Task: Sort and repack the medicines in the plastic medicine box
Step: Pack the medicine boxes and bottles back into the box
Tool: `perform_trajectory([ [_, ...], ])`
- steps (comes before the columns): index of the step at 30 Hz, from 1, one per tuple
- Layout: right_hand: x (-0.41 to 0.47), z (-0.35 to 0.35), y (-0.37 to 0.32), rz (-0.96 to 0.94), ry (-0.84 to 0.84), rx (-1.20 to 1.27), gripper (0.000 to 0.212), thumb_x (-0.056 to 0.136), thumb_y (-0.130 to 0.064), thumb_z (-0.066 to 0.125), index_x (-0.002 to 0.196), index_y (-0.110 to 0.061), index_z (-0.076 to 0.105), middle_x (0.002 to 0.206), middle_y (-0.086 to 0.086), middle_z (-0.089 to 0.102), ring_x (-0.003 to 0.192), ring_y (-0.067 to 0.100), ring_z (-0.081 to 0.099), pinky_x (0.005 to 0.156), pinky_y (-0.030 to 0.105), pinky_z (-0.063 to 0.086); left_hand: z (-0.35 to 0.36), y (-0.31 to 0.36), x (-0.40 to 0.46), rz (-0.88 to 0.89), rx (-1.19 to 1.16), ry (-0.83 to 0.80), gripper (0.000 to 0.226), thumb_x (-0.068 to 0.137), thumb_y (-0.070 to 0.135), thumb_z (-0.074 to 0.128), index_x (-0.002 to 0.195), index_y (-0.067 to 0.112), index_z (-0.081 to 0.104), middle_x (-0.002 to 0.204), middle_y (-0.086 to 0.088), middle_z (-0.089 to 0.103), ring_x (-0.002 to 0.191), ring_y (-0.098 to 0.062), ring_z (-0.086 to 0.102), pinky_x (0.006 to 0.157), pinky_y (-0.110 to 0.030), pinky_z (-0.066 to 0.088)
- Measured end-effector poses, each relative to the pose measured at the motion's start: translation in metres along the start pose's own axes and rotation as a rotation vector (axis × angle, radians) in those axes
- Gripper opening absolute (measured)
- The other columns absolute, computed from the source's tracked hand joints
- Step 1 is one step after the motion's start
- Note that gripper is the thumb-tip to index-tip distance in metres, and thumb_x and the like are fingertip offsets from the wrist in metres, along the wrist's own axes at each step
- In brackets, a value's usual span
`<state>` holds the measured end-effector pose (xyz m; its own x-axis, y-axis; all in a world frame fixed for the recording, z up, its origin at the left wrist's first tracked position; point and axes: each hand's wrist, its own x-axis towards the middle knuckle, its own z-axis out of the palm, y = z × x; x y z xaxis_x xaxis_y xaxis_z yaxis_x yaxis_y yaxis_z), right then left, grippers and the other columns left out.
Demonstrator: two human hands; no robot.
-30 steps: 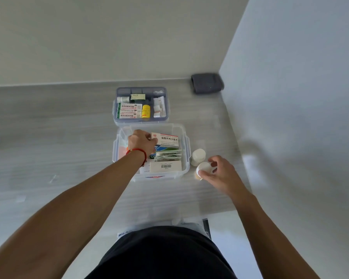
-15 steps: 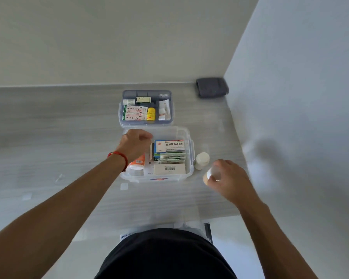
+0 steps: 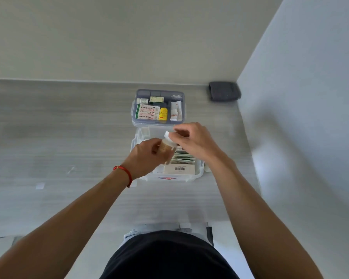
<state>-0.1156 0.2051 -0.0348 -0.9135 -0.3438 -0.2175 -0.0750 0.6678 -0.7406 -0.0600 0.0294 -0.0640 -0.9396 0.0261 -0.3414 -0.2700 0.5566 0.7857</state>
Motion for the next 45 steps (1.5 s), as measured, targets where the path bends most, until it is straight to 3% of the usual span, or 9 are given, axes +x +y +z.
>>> perform_trajectory([
  [3,0.004,0.006,0.007,0.053,0.059,0.008,0.048,0.094,-0.048,0.064,0.132,-0.019,0.068,0.126,-0.003,0.072,0.11,0.009,0.067,0.098,0.03,0.052,0.005,-0.013,0.005,-0.21,0.147,0.113,0.036,0.084,0.056,0.061,0.086,0.02,0.067,0.081,0.004,0.071,0.077,-0.018,0.068,0.058,-0.021,0.047],
  [13,-0.006,-0.021,0.042,0.125,0.215,0.03,0.026,0.093,-0.023,0.067,0.118,-0.022,0.074,0.099,-0.01,0.069,0.09,0.005,0.066,0.072,0.003,0.039,0.037,0.001,0.022,-0.315,0.386,0.177,0.038,0.094,0.023,0.051,0.124,0.001,0.045,0.12,-0.021,0.06,0.104,-0.035,0.059,0.083,-0.04,0.048],
  [19,-0.017,-0.039,0.098,0.321,0.302,-0.033,0.029,0.091,-0.021,0.061,0.117,-0.021,0.073,0.112,-0.004,0.074,0.104,0.015,0.068,0.089,0.028,0.05,0.041,-0.01,0.015,-0.338,0.296,0.124,0.042,0.095,0.024,0.052,0.132,0.006,0.041,0.123,-0.017,0.059,0.094,-0.027,0.051,0.075,-0.031,0.037],
  [24,-0.027,-0.027,0.129,0.427,0.034,-0.093,0.044,0.087,-0.027,0.069,0.131,-0.025,0.063,0.12,0.0,0.064,0.105,0.018,0.063,0.072,0.025,0.047,0.037,-0.008,0.017,-0.323,0.38,0.093,0.039,0.096,0.026,0.055,0.129,0.007,0.048,0.108,-0.011,0.058,0.09,-0.025,0.051,0.073,-0.03,0.039],
  [29,-0.034,-0.003,0.135,0.353,-0.044,-0.236,0.056,0.081,-0.025,0.079,0.134,-0.023,0.062,0.126,0.007,0.065,0.117,0.027,0.061,0.094,0.037,0.05,0.029,-0.009,0.018,-0.289,0.552,0.041,0.036,0.098,0.029,0.049,0.122,0.004,0.058,0.112,-0.017,0.064,0.085,-0.024,0.049,0.071,-0.031,0.041],
  [33,-0.039,-0.008,0.129,0.357,-0.009,-0.292,0.049,0.085,-0.027,0.075,0.131,-0.021,0.061,0.126,0.007,0.067,0.118,0.029,0.06,0.093,0.038,0.05,0.014,-0.004,0.013,-0.25,0.58,0.033,0.031,0.095,0.022,0.053,0.12,0.005,0.061,0.114,-0.017,0.065,0.099,-0.031,0.062,0.076,-0.032,0.046],
  [40,-0.044,-0.076,0.064,0.224,0.258,-0.158,0.04,0.084,-0.037,0.071,0.122,-0.028,0.061,0.106,-0.005,0.068,0.089,0.016,0.066,0.078,0.033,0.054,-0.009,0.005,0.013,-0.065,0.166,0.146,0.025,0.093,0.011,0.057,0.112,0.015,0.072,0.106,-0.005,0.073,0.092,-0.023,0.069,0.078,-0.026,0.057],
  [42,-0.04,-0.077,0.042,0.155,0.227,-0.058,0.034,0.082,-0.036,0.074,0.115,-0.031,0.063,0.101,-0.013,0.068,0.085,0.004,0.065,0.07,0.023,0.05,-0.008,0.015,0.016,-0.098,-0.15,0.043,0.023,0.094,0.014,0.062,0.115,0.017,0.069,0.109,-0.005,0.073,0.093,-0.023,0.072,0.08,-0.031,0.062],
  [45,-0.025,-0.056,0.028,0.111,0.026,0.028,0.035,0.079,-0.034,0.077,0.113,-0.032,0.067,0.105,-0.01,0.07,0.089,0.012,0.07,0.078,0.034,0.058,0.002,0.021,0.022,-0.106,-0.366,-0.104,0.043,0.089,0.017,0.072,0.13,0.021,0.06,0.117,-0.005,0.067,0.099,-0.023,0.072,0.086,-0.038,0.062],
])
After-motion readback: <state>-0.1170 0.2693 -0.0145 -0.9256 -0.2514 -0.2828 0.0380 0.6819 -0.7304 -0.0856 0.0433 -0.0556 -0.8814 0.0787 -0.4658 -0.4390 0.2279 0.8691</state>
